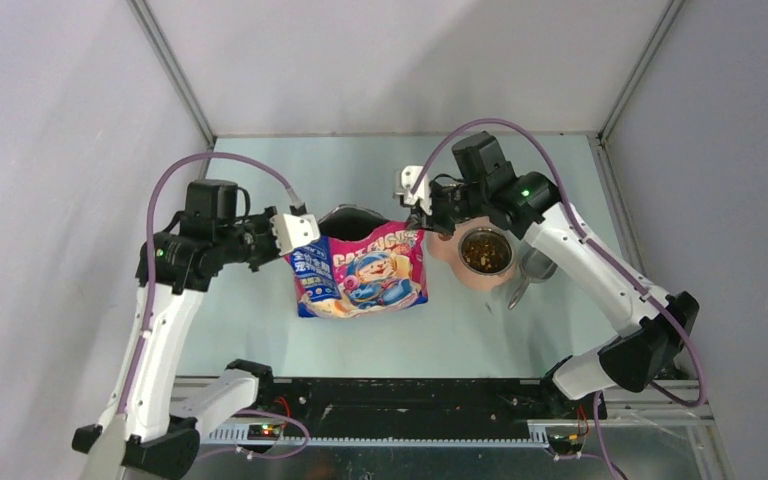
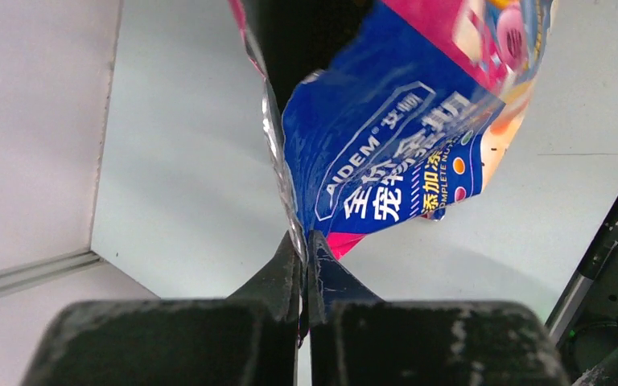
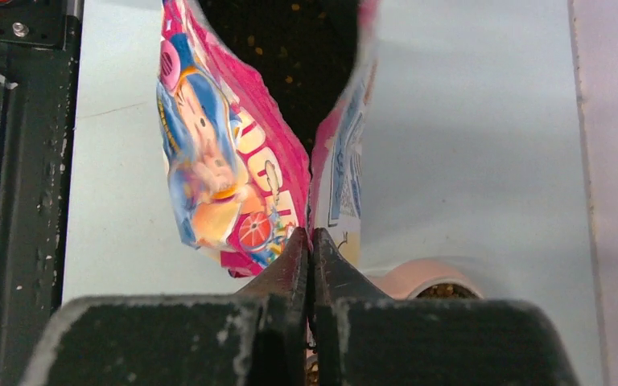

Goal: Serve the pet food

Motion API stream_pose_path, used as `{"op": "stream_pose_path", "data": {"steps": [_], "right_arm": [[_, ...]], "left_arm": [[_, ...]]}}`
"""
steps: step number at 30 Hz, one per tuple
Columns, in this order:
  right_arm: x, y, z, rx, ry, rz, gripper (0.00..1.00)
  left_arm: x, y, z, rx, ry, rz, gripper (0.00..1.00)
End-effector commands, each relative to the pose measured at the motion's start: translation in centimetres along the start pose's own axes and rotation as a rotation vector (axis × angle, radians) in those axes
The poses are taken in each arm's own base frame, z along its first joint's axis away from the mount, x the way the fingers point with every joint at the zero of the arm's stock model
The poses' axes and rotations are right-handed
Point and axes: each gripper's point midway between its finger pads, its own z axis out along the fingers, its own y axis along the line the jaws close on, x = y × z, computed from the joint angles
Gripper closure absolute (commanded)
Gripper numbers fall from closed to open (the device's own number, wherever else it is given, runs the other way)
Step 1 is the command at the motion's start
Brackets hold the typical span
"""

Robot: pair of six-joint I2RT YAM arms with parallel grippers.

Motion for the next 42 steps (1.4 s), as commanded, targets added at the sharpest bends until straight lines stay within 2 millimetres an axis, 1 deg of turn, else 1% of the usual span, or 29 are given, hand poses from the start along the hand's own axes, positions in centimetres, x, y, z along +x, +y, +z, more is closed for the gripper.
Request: {"op": "stream_pose_path", "data": {"steps": [1,3,4,5,7,9,10,13,18,19,20,21,22,23,24,25,26,27,28,29,30,31,33,37,38,39,40,41,42], "right_arm": [[0.3,-0.8,-3.2,0.044,-0.025,0.027,1.00],[0.3,-1.6,-4.5,0.076,-0.035,0.031,1.00],[0.3,-1.9,-5.1,0.092,-0.035,0.022,1.00],[0.3,-1.9,-5.4,0.098,-0.034,0.015,1.00],[-0.1,-1.8,-5.6,0.104,-0.039,0.000,1.00],[-0.5,-1.3,-5.3,0.088,-0.041,-0.008,1.00],[-0.7,-0.8,-4.9,0.073,-0.039,-0.019,1.00],[-1.1,0.6,-3.7,0.035,-0.020,-0.072,1.00],[-1.7,1.6,-2.6,-0.002,-0.006,-0.104,1.00],[-1.9,1.7,-2.1,-0.011,-0.005,-0.109,0.97],[-2.1,1.8,-1.9,-0.016,-0.008,-0.112,0.92],[-2.5,1.7,-1.5,-0.021,-0.013,-0.114,0.85],[-3.0,1.5,-1.3,-0.018,-0.021,-0.119,0.81],[-3.1,1.5,-0.7,-0.028,-0.023,-0.110,0.72],[-3.5,1.3,-0.6,-0.027,-0.029,-0.113,0.68],[-3.6,1.5,0.0,-0.043,-0.026,-0.111,0.60],[-3.9,1.4,0.2,-0.046,-0.031,-0.119,0.58],[-3.9,1.7,0.8,-0.066,-0.026,-0.121,0.54],[-4.2,1.7,1.0,-0.070,-0.030,-0.129,0.51],[-4.3,2.2,1.6,-0.088,-0.024,-0.131,0.47],[-4.4,2.2,1.8,-0.090,-0.023,-0.133,0.46],[-4.3,2.5,2.5,-0.105,-0.014,-0.127,0.43],[-4.4,2.7,3.2,-0.118,-0.011,-0.114,0.41],[-5.4,3.3,4.1,-0.148,-0.039,-0.077,0.43],[-5.9,3.4,4.2,-0.151,-0.055,-0.070,0.45],[-6.1,3.4,4.3,-0.149,-0.061,-0.066,0.50],[-6.4,3.4,4.3,-0.143,-0.069,-0.064,0.63],[-6.3,3.3,4.3,-0.139,-0.069,-0.060,0.72],[-6.3,2.8,4.4,-0.114,-0.065,-0.061,0.88]], "left_arm": [[0.7,0.7,-2.1,-0.114,0.032,0.005,1.00],[2.1,1.6,-3.3,-0.176,0.075,-0.063,1.00],[2.2,1.9,-3.7,-0.195,0.069,-0.095,1.00],[2.7,2.4,-4.1,-0.223,0.079,-0.133,1.00],[2.9,2.1,-4.0,-0.214,0.068,-0.176,1.00],[2.4,1.2,-3.6,-0.173,0.033,-0.191,1.00],[1.8,0.8,-3.4,-0.157,-0.003,-0.210,1.00],[0.9,0.2,-3.0,-0.127,-0.043,-0.229,1.00],[0.7,-0.3,-3.2,-0.125,-0.057,-0.233,1.00],[0.6,-0.4,-3.4,-0.128,-0.059,-0.229,1.00],[0.6,-0.5,-3.4,-0.127,-0.059,-0.228,1.00],[0.6,-0.6,-3.5,-0.130,-0.057,-0.227,1.00],[0.7,-0.7,-3.5,-0.128,-0.055,-0.228,1.00],[0.7,-0.7,-3.6,-0.132,-0.053,-0.226,1.00],[0.7,-0.7,-3.7,-0.133,-0.051,-0.226,1.00],[0.7,-0.7,-3.8,-0.138,-0.049,-0.224,1.00],[0.7,-0.7,-3.8,-0.141,-0.049,-0.223,1.00],[0.8,-0.7,-3.9,-0.146,-0.047,-0.223,1.00],[0.7,-0.7,-3.9,-0.149,-0.048,-0.223,1.00],[0.7,-0.7,-4.0,-0.150,-0.050,-0.223,1.00],[0.7,-0.6,-4.0,-0.155,-0.052,-0.222,1.00],[0.6,-0.6,-4.0,-0.157,-0.055,-0.225,1.00],[0.4,-0.4,-4.1,-0.160,-0.060,-0.226,1.00],[0.3,-0.2,-4.2,-0.172,-0.067,-0.236,1.00],[0.2,-0.1,-4.2,-0.173,-0.070,-0.240,1.00],[0.2,-0.1,-4.2,-0.173,-0.070,-0.241,1.00],[0.2,-0.1,-4.2,-0.173,-0.070,-0.243,1.00],[0.2,-0.1,-4.2,-0.173,-0.068,-0.243,1.00],[0.3,-0.2,-4.2,-0.170,-0.062,-0.241,1.00]]}}
